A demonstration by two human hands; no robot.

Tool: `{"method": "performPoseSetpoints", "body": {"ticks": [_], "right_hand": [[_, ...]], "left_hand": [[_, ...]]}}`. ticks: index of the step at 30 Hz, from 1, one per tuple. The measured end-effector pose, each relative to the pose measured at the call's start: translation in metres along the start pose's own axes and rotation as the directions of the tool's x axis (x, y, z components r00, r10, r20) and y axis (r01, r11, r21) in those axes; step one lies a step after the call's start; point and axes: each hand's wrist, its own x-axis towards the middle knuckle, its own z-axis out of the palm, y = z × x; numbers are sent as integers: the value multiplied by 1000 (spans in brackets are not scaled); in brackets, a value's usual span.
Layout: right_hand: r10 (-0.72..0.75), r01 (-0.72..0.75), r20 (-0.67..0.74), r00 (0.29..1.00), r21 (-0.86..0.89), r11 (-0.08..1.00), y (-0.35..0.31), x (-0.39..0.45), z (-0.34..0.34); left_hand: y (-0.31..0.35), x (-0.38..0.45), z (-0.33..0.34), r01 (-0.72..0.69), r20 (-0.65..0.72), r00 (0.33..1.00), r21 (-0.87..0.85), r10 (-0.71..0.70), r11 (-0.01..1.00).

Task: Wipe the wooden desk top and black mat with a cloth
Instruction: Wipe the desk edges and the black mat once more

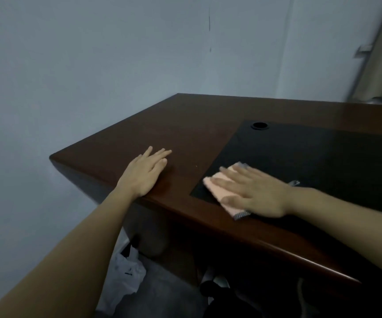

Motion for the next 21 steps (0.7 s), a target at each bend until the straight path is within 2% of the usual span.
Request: {"method": "performPoseSetpoints", "body": {"ticks": [4,7,11,13,17,19,21], "right_hand": [[240,-240,-25,970,13,971,48,37,-4],[310,-309,-40,950,16,951,41,68,-7],[214,-214,-8,977,15,977,-4,80,-9],[114,-114,2,993,-2,993,-31,66,-7],[-98,97,-68,993,-25,995,-58,18,8],[-96,96,-46,994,-12,995,-39,2,6],[1,-1,-25,1000,-3,1000,-5,-1,4]], "left_hand": [[2,3,1,12,29,1000,28,-12,1000],[1,5,1,21,12,1000,-9,-20,1000],[-2,8,1,24,19,1000,-44,-23,999],[-2,10,2,28,43,999,-17,-27,999],[-2,9,2,24,36,999,7,-24,1000],[-3,6,2,14,12,1000,5,-14,1000],[-3,3,3,11,-13,1000,28,-11,1000]]}}
